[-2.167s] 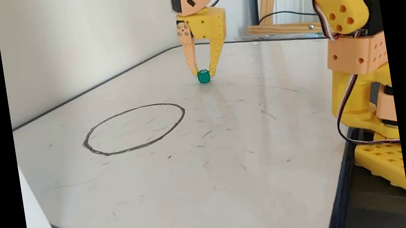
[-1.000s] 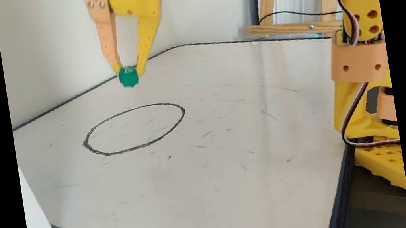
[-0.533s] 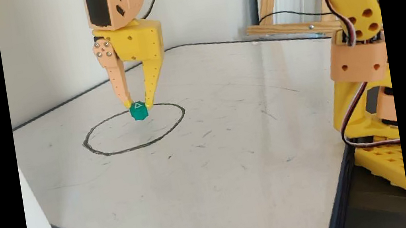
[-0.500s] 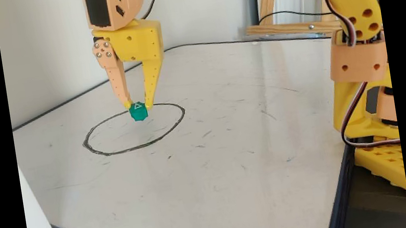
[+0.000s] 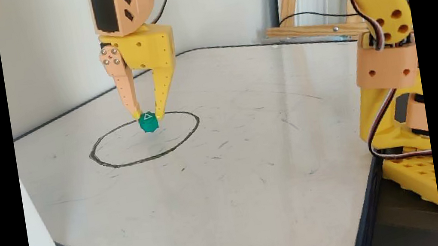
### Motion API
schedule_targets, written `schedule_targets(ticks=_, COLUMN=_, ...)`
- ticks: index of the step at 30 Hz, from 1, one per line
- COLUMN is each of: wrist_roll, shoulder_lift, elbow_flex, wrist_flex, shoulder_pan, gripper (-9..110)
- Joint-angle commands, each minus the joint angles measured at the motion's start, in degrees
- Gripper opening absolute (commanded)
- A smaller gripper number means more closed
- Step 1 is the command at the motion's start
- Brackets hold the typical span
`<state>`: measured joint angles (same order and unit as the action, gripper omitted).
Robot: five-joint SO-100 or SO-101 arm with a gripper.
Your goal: Grasp a green cube and put it in the black circle
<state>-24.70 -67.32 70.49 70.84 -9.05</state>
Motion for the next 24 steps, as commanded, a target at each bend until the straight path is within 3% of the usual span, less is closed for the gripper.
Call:
schedule_targets(ticks=1, wrist_roll=-0.35, shoulder_lift=-0.26, elbow_flex=-0.97, wrist_flex=-0.62, shoulder_pan=0.00, gripper=7)
schedule_targets(ticks=17, wrist_roll=-0.62, shoulder_lift=-2.20, elbow_flex=-0.44, wrist_flex=-0.62, shoulder_pan=0.53, gripper=11)
schedule_targets(ticks=24, wrist_roll=8.70, shoulder_lift=-26.37, elbow_flex=2.20, wrist_flex=5.62, shoulder_pan=4.31, gripper=4)
